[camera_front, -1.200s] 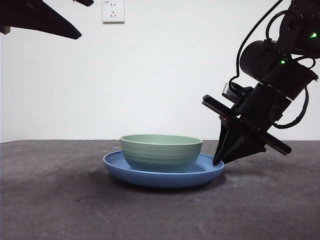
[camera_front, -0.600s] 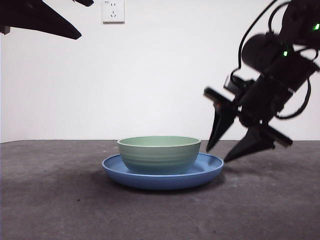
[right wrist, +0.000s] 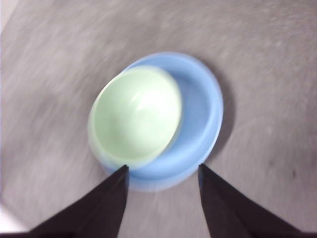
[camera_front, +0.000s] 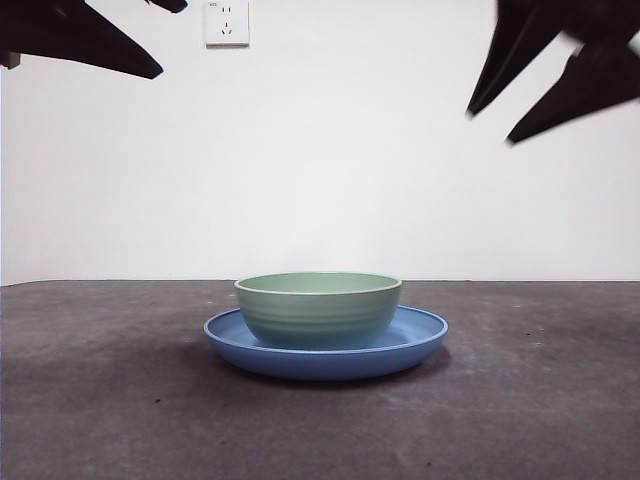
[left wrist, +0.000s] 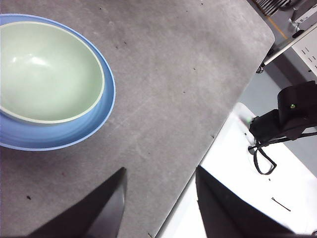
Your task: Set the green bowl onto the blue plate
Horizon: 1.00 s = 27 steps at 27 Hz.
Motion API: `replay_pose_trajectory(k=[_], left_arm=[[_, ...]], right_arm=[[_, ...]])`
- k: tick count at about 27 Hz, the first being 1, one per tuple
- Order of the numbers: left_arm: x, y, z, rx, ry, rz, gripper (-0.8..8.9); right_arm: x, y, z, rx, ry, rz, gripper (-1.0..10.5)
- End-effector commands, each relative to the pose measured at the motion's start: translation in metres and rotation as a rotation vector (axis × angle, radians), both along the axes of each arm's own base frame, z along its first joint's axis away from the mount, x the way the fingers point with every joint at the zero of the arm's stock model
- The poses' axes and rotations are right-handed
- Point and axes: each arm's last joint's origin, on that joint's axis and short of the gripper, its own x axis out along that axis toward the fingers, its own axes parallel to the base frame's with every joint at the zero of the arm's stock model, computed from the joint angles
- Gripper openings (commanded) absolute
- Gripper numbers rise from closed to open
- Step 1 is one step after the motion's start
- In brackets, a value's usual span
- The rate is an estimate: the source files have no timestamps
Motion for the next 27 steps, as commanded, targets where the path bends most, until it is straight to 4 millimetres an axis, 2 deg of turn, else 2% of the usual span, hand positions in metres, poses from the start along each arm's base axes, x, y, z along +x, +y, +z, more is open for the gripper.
replay_pose_trajectory(k=[1,6,12,20,27], left_arm=[[0.001,-0.002,0.002,-0.004,-0.013,-0.013,2.23],[0.001,-0.002,0.002,-0.004,-0.013,-0.013,2.23],[0.001,-0.002,0.002,-0.004,-0.012,-0.013,2.23],[0.001,-0.002,0.002,-0.004,-0.012,-0.013,2.22],[0.001,-0.002,0.002,-0.003,-0.011,-0.013,2.22]], right_arm=[[-0.02,-0.001,0.014,-0.036,-0.057,0.08,2.2],[-0.056,-0.005,0.021,-0.046,-0.08,0.145,2.2],[-0.081,-0.009,0.009,-0.033,-0.096,0.188,2.2],[-0.091,-0.011,-0.017,-0.047,-0.045,0.203,2.2],[-0.09,-0.011,-0.017,-0.038,-0.061,0.205,2.2]])
